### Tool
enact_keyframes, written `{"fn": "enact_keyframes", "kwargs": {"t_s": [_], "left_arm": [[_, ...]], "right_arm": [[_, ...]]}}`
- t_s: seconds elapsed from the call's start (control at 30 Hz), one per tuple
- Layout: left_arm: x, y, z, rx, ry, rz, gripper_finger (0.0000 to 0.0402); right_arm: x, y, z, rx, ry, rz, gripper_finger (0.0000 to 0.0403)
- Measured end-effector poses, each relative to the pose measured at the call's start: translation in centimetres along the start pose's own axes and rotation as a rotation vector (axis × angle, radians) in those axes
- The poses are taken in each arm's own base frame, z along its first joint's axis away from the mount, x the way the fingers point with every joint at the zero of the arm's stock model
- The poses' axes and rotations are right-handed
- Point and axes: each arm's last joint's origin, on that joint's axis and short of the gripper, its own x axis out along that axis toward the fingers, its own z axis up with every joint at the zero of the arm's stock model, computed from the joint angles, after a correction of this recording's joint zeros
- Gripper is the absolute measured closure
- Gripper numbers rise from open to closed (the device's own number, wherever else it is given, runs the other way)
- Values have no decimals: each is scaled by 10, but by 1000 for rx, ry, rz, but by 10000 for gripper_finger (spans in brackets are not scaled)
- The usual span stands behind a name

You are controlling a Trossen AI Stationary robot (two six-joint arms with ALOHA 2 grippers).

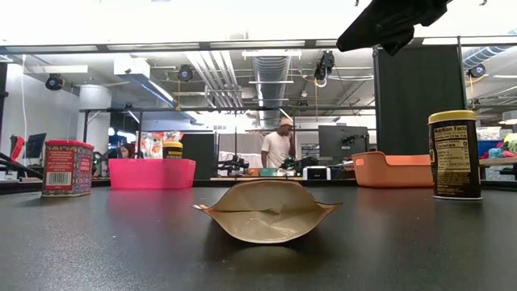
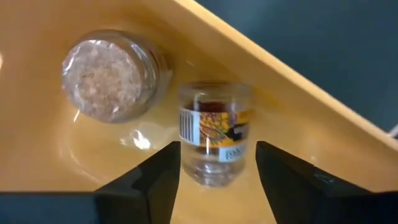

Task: Sort spices by type
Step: Put the brown seasoning bottle into the yellow bin

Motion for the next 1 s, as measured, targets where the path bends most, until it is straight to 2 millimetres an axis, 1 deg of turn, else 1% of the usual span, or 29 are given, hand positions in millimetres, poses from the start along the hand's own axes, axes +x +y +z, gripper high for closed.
{"fn": "enact_keyframes", "kwargs": {"t_s": [0.2, 0.37, 0.43, 0.6, 0.83, 1.0], "left_arm": [[13, -2, -1, 52, -5, 52, 198], [17, -3, -1, 81, 6, 66, 201], [16, -3, -1, 81, 7, 65, 210], [15, -3, -1, 82, 9, 62, 253], [13, -4, -2, 89, 21, 59, 259], [0, -7, -2, 115, 18, 83, 277]], "right_arm": [[0, 0, 0, 0, 0, 0, 390], [0, 0, 0, 0, 1, 0, 390], [0, 0, 0, -1, 1, 0, 390], [0, 0, 0, -1, 1, 0, 390], [0, 0, -1, -1, 1, 0, 390], [0, 0, -1, -1, 1, 0, 390]]}}
